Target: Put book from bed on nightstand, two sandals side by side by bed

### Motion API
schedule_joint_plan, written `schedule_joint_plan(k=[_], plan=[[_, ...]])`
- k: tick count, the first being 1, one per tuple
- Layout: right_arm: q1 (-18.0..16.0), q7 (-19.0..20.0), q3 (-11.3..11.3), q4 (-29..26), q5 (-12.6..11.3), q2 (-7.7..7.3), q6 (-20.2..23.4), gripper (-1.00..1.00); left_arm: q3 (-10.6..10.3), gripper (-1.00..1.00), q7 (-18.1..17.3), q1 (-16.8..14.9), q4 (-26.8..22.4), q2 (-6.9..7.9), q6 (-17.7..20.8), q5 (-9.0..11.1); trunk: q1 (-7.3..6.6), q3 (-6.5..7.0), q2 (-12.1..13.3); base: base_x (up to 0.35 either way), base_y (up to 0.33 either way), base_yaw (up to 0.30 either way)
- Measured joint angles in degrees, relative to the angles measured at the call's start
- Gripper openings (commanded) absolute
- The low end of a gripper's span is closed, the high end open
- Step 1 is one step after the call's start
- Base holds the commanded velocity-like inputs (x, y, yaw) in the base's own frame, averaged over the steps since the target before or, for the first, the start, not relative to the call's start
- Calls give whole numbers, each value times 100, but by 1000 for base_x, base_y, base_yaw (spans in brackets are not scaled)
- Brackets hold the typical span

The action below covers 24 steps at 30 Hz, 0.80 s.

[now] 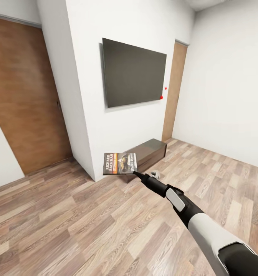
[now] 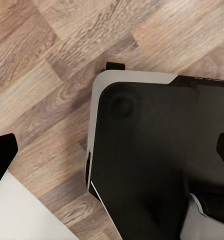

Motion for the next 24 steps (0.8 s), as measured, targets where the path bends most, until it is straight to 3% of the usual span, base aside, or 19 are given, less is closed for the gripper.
schedule_joint_plan(k=[24], plan=[[0, 1, -23, 0, -33, -18, 1, -100, 2, 100, 2, 2, -1, 0, -29, 0, 0, 83, 0, 2, 0, -277]])
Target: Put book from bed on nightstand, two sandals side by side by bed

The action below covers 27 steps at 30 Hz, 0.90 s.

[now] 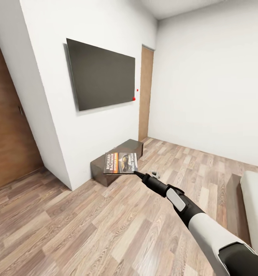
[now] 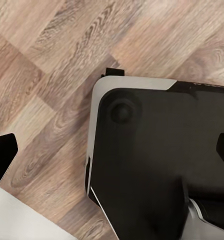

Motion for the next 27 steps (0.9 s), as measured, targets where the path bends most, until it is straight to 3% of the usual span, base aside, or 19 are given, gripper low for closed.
schedule_joint_plan(k=[14, 27], plan=[[0, -4, -1, 5, -16, -1, 0, -100, 0, 100, 0, -2, 0, 0, 0, 4, 0, 55, 0, 13, 6, -273], [-1, -6, 0, 5, -17, -2, 0, -100, 0, 100, 1, -2, -1, 0, 1, 5, -1, 103, -3, 168, 117, -272]])
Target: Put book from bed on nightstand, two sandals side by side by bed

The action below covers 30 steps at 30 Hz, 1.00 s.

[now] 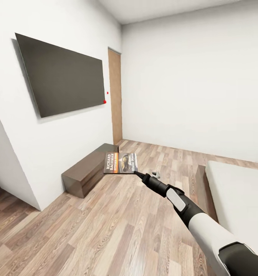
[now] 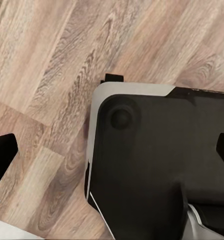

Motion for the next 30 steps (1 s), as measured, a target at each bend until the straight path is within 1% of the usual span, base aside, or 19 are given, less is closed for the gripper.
schedule_joint_plan(k=[17, 30], plan=[[-3, -6, -1, 19, 9, 3, 0, -100, 6, 100, 1, 1, 6, 2, -1, 1, 2, 61, -6, 88, 13, -272], [-3, -15, -2, 40, 20, 9, -7, -100, 8, 100, 0, 0, 8, 9, -5, 1, 3, 112, -6, 26, 0, -272]])
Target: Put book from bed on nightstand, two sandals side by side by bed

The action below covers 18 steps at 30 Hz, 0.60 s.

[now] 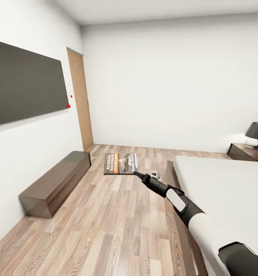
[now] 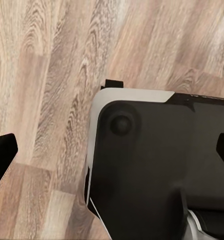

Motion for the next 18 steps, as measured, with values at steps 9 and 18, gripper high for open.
schedule_joint_plan(k=[9, 18], plan=[[0, -51, 7, 26, -2, 33, 6, -100, 0, 100, -3, -1, 0, 2, -4, 0, 0, 36, 0, 5, 0, -271], [-1, -232, 57, 58, 28, 228, 15, -100, 0, 100, -21, 1, -1, 3, -5, 0, 0, 61, 0, 1, 0, -161]])
